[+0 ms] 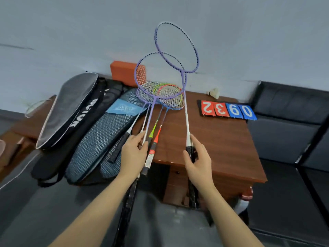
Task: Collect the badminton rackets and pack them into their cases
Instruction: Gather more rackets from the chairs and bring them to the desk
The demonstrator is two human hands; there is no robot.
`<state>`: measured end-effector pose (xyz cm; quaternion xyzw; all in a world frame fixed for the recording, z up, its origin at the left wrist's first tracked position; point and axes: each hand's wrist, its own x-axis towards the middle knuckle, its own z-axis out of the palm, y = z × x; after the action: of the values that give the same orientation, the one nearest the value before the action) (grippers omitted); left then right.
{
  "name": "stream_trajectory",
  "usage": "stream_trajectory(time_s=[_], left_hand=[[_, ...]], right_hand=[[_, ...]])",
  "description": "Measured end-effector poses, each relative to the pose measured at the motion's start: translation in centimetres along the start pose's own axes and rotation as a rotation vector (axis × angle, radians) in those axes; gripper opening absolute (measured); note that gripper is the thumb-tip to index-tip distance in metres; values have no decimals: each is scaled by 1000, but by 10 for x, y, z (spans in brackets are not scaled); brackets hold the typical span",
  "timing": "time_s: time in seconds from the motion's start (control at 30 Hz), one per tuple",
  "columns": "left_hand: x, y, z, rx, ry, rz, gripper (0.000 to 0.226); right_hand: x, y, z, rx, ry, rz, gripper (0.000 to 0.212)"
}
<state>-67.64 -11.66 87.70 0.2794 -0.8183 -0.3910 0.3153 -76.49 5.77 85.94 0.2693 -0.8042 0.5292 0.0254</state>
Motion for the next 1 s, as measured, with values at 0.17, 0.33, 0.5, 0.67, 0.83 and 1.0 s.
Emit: stream_trajectory(time_s=[0.17, 0.33, 0.5, 0.67, 0.83, 1.0], left_hand=[[52, -29, 5, 28, -19, -11, 36], [112, -50, 48, 29, -86, -56, 35], [166, -69, 96, 73, -178, -123, 33], [199, -82, 126, 82, -223, -175, 33], [206, -101, 144, 72, -330, -221, 31], [212, -124, 148, 53, -466, -230, 35]], right_hand=[[39, 14, 29, -27, -29, 43, 54], [82, 36, 55, -58, -14, 33, 55], [126, 59, 73, -118, -45, 69, 54], [151, 75, 86, -191, -113, 101, 57], [150, 79, 96, -257, -116, 134, 55], [142, 70, 111, -304, -68, 214, 54]])
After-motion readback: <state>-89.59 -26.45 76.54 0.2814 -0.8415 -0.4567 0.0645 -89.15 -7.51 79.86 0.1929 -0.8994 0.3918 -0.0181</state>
